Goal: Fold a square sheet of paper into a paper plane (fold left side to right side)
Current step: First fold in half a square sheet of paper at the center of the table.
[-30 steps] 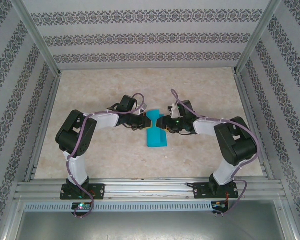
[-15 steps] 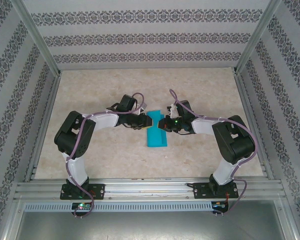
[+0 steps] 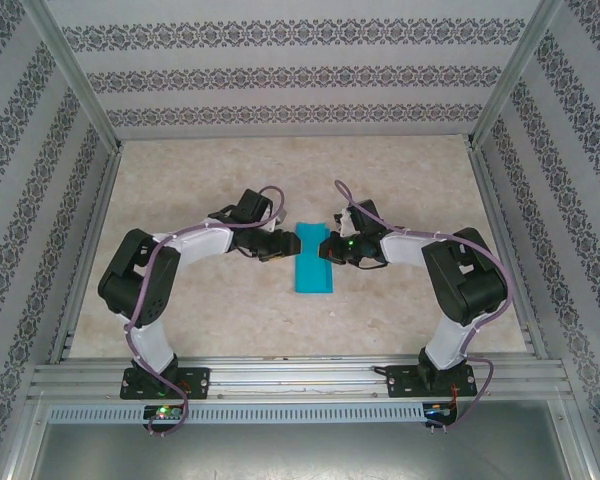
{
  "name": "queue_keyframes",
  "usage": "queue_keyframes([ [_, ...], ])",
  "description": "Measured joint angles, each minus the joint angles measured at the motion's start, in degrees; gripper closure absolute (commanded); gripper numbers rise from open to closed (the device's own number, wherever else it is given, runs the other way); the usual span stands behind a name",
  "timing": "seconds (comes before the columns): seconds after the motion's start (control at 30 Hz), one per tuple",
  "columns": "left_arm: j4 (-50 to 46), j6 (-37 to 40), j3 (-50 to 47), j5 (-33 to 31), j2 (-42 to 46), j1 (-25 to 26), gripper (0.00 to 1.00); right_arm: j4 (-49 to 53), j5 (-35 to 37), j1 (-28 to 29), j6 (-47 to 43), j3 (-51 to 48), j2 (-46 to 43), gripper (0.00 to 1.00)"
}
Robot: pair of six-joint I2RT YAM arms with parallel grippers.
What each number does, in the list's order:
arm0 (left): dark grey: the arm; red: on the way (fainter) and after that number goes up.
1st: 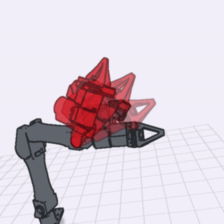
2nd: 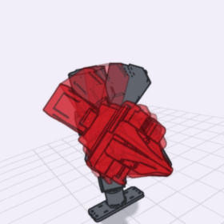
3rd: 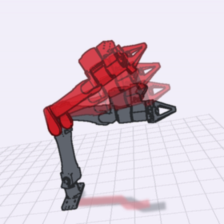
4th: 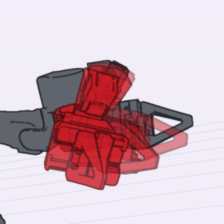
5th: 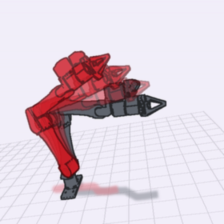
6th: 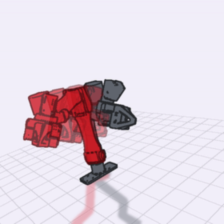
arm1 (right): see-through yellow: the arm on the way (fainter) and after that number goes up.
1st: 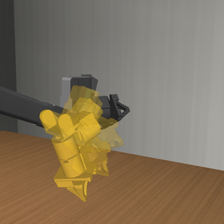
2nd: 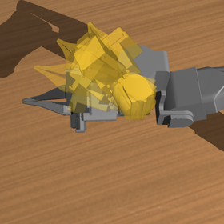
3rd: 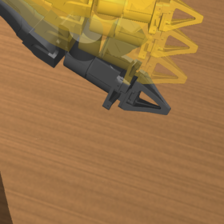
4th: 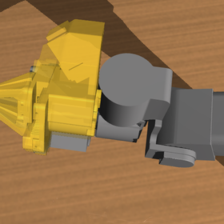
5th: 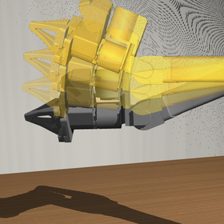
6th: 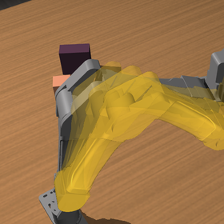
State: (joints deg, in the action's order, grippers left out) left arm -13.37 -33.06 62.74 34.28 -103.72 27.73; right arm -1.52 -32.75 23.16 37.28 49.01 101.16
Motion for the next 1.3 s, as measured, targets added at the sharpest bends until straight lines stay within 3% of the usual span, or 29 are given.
queue_keyframes([
  [0.27,-1.33,0.07,3.52,-0.07,-4.39,1.77,0.41,1.88,0.63,0.0,-0.66,0.48,0.15,0.98],
  [0.53,-1.88,-0.46,5.84,-0.79,-8.04,2.54,0.52,2.23,1.03,0.0,-1.27,0.74,0.15,0.95],
  [0.7,-3.69,-1.09,7.28,-2.03,-9.14,2.71,0.57,2.49,1.31,0.0,-1.53,0.74,0.15,0.87],
  [1.0,-6.4,-1.97,9.07,-4.42,-9.97,3.41,0.59,6.19,4.13,-0.63,-2.82,0.72,-2.51,0.64],
  [1.3,-9.53,-3.21,11.58,-5.66,-11.23,3.85,0.57,10.43,10.05,-5.6,-4.79,-2.03,-13.14,0.58],
])
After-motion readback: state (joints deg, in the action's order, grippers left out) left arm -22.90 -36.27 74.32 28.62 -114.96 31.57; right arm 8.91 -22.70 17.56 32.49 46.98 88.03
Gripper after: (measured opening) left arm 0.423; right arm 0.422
